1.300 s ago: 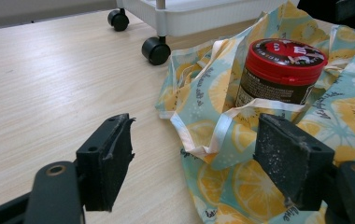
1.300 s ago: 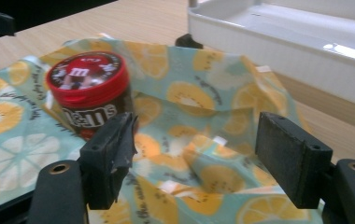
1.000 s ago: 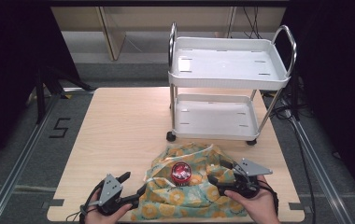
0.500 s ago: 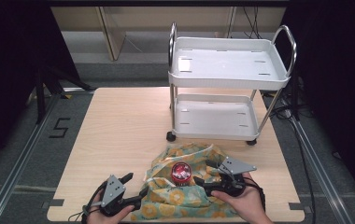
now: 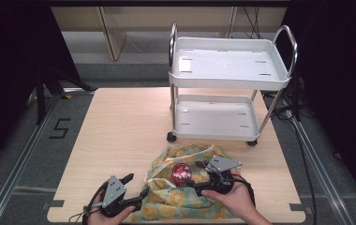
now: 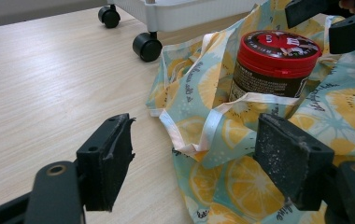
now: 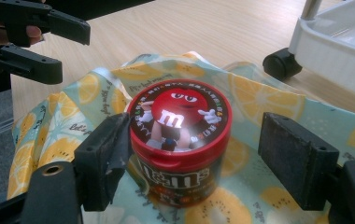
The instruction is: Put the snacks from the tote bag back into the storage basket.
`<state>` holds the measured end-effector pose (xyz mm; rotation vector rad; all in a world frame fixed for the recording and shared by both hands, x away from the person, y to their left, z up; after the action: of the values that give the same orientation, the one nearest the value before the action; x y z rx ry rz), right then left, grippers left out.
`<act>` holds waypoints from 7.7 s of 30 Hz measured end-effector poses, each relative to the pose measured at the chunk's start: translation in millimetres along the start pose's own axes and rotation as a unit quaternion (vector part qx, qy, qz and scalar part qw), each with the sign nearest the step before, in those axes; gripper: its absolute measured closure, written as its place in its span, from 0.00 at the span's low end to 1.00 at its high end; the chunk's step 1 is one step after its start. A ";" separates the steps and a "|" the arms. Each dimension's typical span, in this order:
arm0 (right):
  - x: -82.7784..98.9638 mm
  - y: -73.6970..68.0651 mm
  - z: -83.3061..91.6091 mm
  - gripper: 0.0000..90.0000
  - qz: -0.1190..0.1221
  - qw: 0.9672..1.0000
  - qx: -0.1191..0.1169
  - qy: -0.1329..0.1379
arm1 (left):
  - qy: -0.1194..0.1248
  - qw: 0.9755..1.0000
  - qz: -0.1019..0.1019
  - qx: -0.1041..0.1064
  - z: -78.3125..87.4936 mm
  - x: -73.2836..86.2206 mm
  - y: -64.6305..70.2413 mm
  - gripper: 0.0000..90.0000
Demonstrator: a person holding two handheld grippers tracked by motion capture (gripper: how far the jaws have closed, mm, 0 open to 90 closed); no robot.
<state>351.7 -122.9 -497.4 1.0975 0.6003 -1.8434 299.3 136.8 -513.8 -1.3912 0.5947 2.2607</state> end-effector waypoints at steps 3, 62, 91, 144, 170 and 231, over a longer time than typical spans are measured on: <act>-0.3 0.4 -2.3 0.30 -0.001 1.000 0.000 -0.004 | 0.000 1.000 0.008 0.001 -0.6 0.5 1.7 0.30; 5.2 -11.5 -57.2 0.29 0.029 0.998 0.008 -0.050 | -0.004 1.000 -0.008 0.006 -3.7 1.8 4.8 0.30; -9.6 -13.3 -40.3 0.29 0.023 0.999 0.020 -0.021 | -0.003 1.000 -0.020 0.002 -2.3 0.3 2.8 0.30; -21.9 -2.3 -14.8 0.29 0.018 0.998 0.052 0.010 | 0.004 1.000 -0.012 0.000 -1.9 -1.1 -0.3 0.30; -23.4 8.2 -4.0 0.29 0.012 0.997 0.075 0.013 | 0.010 1.000 -0.006 -0.002 -0.1 -1.6 -2.0 0.31; -24.2 42.0 30.4 0.29 -0.038 0.989 0.139 0.016 | 0.011 1.000 -0.002 -0.012 0.5 -2.4 -3.6 0.31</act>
<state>380.1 -155.7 -460.0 1.3050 0.4151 -2.0218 301.9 139.7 -511.9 -1.4286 0.5719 2.2600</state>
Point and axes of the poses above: each handheld gripper's, and its own axes: z roughly backward along the jaws, x roughly out of its underside, y roughly to its right, the point moved 5 cm from there along -z, roughly forward along the jaws, and after that the axes turned 7 degrees about z, right-handed, at the moved point
